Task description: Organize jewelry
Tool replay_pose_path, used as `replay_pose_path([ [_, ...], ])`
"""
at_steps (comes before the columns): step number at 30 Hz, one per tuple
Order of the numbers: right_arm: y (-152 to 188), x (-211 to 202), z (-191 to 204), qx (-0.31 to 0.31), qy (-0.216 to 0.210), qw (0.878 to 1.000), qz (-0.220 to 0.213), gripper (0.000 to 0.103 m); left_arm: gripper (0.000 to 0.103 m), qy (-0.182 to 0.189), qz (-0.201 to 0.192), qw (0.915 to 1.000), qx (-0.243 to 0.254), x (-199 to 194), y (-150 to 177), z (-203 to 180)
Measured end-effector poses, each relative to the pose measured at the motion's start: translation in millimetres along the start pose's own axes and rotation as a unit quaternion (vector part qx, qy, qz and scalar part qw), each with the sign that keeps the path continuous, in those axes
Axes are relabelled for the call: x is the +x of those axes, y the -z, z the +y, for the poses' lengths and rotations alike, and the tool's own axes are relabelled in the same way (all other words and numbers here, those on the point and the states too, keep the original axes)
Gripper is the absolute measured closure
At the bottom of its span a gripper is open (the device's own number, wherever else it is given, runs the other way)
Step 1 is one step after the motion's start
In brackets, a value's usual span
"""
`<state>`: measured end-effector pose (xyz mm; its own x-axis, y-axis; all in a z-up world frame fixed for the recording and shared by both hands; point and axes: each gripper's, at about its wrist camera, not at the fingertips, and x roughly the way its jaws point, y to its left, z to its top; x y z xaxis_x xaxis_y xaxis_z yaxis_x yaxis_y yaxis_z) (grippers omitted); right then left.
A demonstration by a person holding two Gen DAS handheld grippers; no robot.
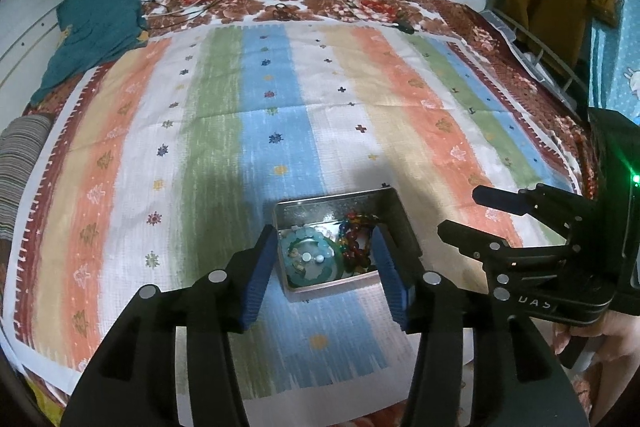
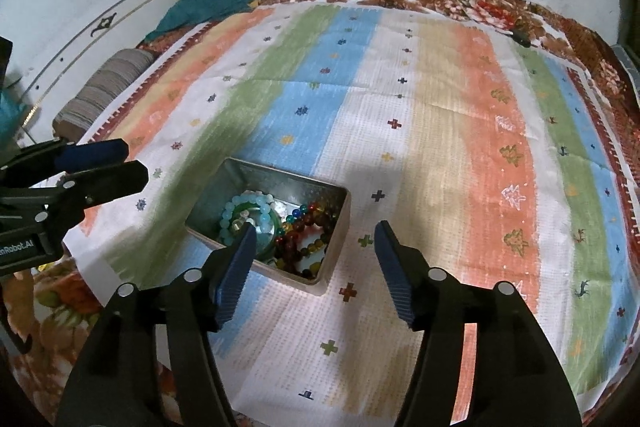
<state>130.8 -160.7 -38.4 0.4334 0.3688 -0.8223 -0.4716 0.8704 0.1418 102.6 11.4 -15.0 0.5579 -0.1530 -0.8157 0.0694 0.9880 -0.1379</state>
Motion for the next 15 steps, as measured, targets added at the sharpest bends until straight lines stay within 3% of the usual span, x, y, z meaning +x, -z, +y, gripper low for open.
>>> replay_pose_path([
  [8,5,-12,-2,0.003,0.0,1.0,-0.014,0.035,0.046,0.01,-0.01,0.9999,-0.001,-14,9,-3],
  [15,11,-31,0,-0.003,0.003,0.999,-0.046,0.028,0.029,0.011,-0.017,0.9998,0.004,-21,20,-6],
])
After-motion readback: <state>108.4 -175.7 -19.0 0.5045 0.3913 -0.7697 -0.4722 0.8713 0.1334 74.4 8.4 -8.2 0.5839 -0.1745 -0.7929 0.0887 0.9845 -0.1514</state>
